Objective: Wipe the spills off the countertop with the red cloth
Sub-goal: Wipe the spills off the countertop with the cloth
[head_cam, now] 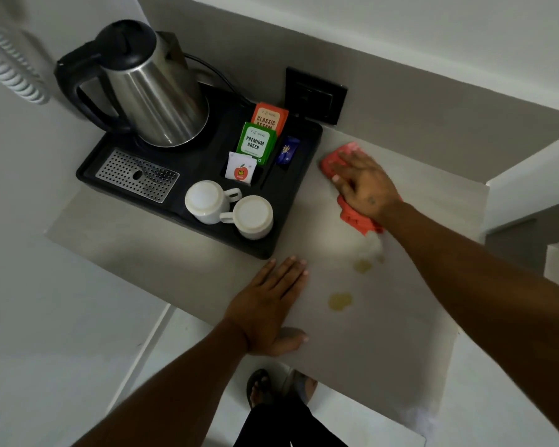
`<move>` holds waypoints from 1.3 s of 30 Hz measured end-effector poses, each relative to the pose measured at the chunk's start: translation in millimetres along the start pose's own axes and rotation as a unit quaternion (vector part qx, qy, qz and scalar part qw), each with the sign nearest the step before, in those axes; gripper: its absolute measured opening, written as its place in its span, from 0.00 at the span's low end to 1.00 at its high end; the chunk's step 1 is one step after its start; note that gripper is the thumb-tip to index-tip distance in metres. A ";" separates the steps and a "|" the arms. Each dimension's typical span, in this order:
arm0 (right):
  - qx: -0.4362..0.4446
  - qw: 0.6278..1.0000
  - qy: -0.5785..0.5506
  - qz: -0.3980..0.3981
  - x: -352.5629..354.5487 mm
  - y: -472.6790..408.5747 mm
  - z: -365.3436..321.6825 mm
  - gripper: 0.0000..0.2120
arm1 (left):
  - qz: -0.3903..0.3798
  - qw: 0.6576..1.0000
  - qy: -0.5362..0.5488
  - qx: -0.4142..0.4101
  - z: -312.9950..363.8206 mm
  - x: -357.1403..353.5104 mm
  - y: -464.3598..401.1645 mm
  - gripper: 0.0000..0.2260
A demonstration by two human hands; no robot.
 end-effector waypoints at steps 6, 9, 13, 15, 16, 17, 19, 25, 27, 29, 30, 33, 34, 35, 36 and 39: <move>-0.031 0.999 -0.036 0.015 44.3 80.9 57.5 0.20 | 0.003 1.000 -0.022 -0.001 -1.7 -1.1 -1.1 0.48; -0.098 0.993 -0.043 0.046 43.4 71.3 55.1 0.18 | -0.003 1.000 -0.022 -0.004 -1.3 -1.4 -1.3 0.48; -0.037 0.996 -0.074 0.024 28.6 91.2 0.0 0.15 | 0.006 1.000 -0.017 -0.005 0.5 1.7 -1.0 0.48; -0.006 0.996 -0.086 0.035 34.6 127.2 -5.4 0.15 | 0.008 1.000 -0.022 -0.006 1.0 1.6 -1.6 0.48; -0.012 0.995 -0.090 0.042 40.3 143.7 -0.3 0.16 | 0.010 1.000 -0.026 -0.007 1.0 1.5 -1.5 0.48; -0.031 0.994 -0.090 0.049 46.0 153.7 10.2 0.16 | 0.011 0.999 -0.029 -0.007 1.2 1.1 -1.7 0.48; -0.093 0.991 -0.077 0.061 53.4 151.1 33.5 0.15 | 0.018 0.999 -0.034 -0.005 1.1 0.1 -1.3 0.47; -0.095 0.991 -0.075 0.065 33.0 112.8 -19.4 0.14 | 0.020 0.999 -0.026 -0.006 3.2 3.4 -0.7 0.48; -0.023 0.995 -0.070 0.060 29.2 143.0 -51.1 0.14 | 0.025 0.999 -0.032 0.002 2.8 6.2 0.7 0.48; -0.027 0.994 -0.085 0.061 35.8 180.1 -50.8 0.14 | 0.034 0.998 -0.043 0.019 1.4 10.2 3.2 0.48; -0.054 0.992 -0.090 0.068 41.1 195.8 -40.1 0.15 | 0.038 0.998 -0.044 0.025 1.5 11.3 3.9 0.48; -0.191 0.974 -0.078 0.093 53.3 223.1 -2.4 0.17 | 0.044 0.998 -0.038 0.028 0.5 9.7 5.8 0.49; -0.219 0.968 -0.065 0.101 54.1 220.0 4.5 0.17 | 0.045 0.998 -0.038 0.028 -1.0 9.1 5.5 0.49; -0.234 0.965 -0.052 0.106 53.3 211.1 7.4 0.18 | 0.047 0.998 -0.037 0.028 -1.9 9.0 4.5 0.49; -0.245 0.963 -0.041 0.108 51.1 201.1 5.5 0.17 | 0.049 0.998 -0.032 0.025 -1.7 9.2 3.9 0.49; -0.235 0.967 -0.042 0.086 37.7 175.1 -26.4 0.16 | 0.062 0.998 -0.017 0.028 -0.4 11.3 6.1 0.48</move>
Point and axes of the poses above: each hand's wrist, its own y-axis away from the middle knuckle, its own x-axis out of the back of the hand, z = x × y, the point moved 8 cm from there along -y, towards the middle knuckle, and after that the axes turned 12 degrees about z, right-handed, at the moved point
